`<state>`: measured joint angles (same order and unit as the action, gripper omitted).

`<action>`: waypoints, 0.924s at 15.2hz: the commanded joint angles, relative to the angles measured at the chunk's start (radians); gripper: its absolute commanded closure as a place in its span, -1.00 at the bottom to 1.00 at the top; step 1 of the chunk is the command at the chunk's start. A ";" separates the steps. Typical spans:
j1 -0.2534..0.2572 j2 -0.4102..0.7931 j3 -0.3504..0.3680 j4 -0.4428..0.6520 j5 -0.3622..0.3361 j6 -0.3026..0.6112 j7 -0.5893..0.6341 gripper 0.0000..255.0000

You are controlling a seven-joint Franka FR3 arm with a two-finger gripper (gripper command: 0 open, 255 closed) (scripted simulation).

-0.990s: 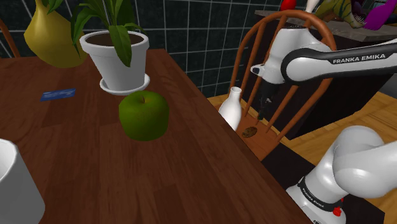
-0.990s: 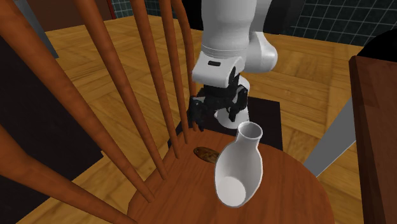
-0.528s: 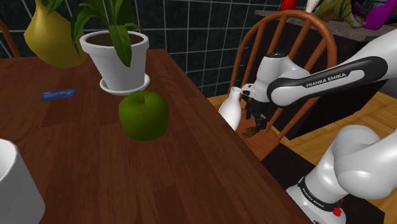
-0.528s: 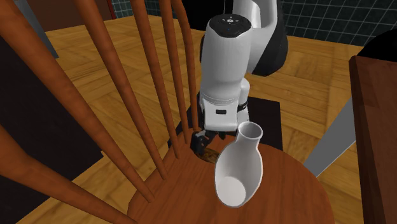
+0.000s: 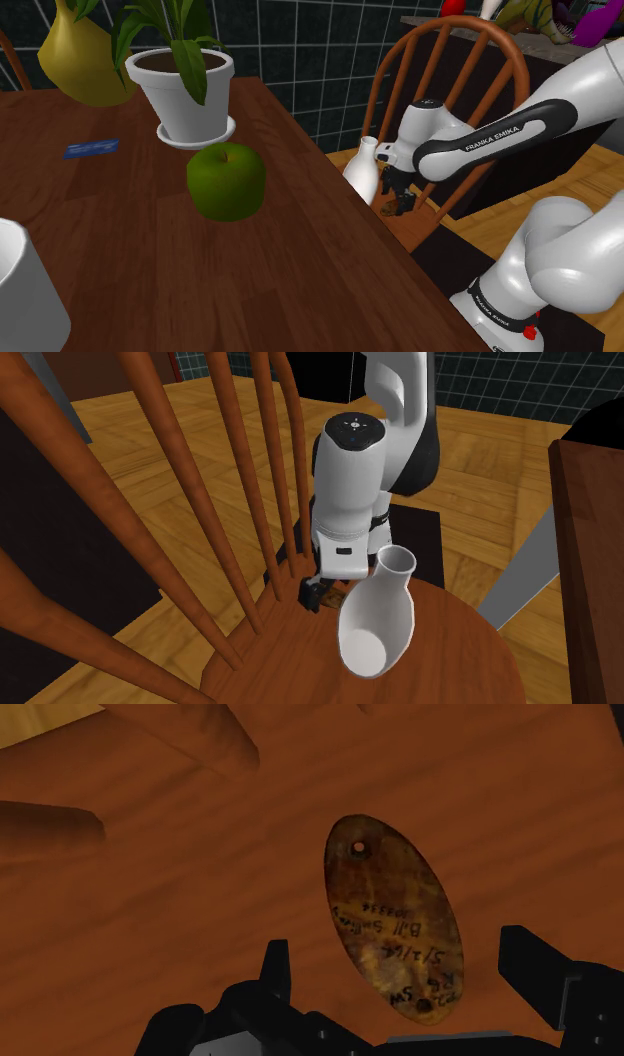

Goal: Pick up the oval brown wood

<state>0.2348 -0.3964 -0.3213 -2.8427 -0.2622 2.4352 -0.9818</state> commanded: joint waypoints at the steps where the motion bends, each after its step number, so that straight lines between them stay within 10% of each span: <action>1: 0.003 0.024 -0.002 -0.011 -0.002 0.019 -0.001 -1.00; 2: 0.002 0.020 -0.002 -0.009 -0.002 0.013 -0.002 1.00; 14: 0.000 -0.022 0.007 0.003 0.001 -0.041 -0.002 1.00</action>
<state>0.2350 -0.4097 -0.3163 -2.8363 -0.2627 2.4208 -0.9827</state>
